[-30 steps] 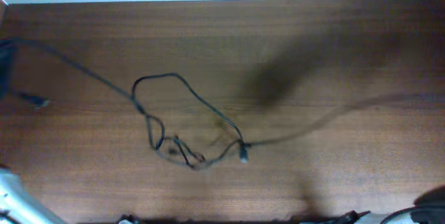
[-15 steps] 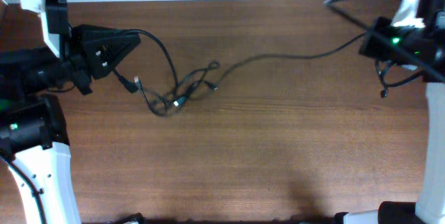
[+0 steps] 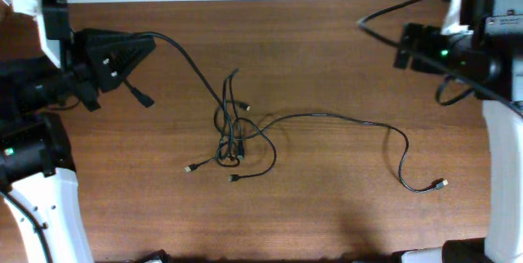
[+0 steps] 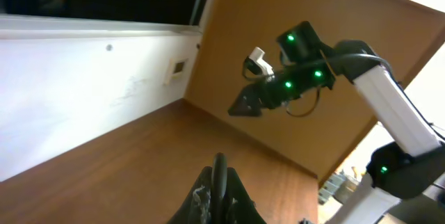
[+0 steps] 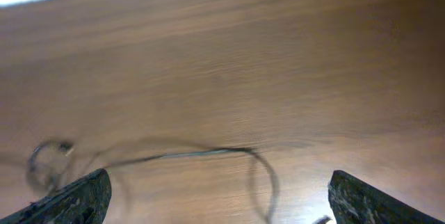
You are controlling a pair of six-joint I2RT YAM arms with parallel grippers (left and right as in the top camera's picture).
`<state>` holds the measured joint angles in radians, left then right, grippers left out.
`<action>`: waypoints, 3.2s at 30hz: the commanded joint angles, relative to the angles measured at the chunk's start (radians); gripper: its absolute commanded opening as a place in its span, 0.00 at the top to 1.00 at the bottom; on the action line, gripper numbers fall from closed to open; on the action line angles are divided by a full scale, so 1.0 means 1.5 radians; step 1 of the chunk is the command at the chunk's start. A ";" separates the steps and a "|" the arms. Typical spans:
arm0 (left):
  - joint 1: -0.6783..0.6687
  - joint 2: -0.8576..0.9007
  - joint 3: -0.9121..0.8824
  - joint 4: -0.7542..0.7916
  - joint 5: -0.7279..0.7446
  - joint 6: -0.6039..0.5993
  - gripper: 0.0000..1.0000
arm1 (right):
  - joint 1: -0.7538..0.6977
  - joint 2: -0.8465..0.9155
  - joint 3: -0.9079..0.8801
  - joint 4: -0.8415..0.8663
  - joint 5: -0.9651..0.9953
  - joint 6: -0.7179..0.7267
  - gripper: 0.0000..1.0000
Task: Untangle cables
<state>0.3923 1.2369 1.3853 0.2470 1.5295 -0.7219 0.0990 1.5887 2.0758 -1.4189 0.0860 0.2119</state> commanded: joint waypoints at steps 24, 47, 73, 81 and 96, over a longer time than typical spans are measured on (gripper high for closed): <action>0.085 -0.009 0.004 0.002 0.023 0.013 1.00 | 0.243 0.341 -0.151 0.189 0.073 0.865 0.01; 0.085 -0.009 0.004 -0.006 0.029 0.012 1.00 | 0.306 0.413 -0.151 0.180 0.036 0.954 0.40; 0.085 -0.010 0.004 -0.014 0.029 0.013 1.00 | 0.306 0.378 -0.186 0.179 0.051 0.928 0.96; 0.085 -0.009 0.004 -0.016 0.029 0.013 1.00 | 0.320 0.209 0.071 0.047 0.192 0.593 0.96; 0.154 -0.009 0.004 -0.017 0.027 0.027 1.00 | 0.298 0.041 0.242 -0.089 0.234 0.322 0.96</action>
<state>0.5316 1.2369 1.3853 0.2237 1.5707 -0.7105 0.5869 1.7206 2.4199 -1.5631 0.2451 0.7815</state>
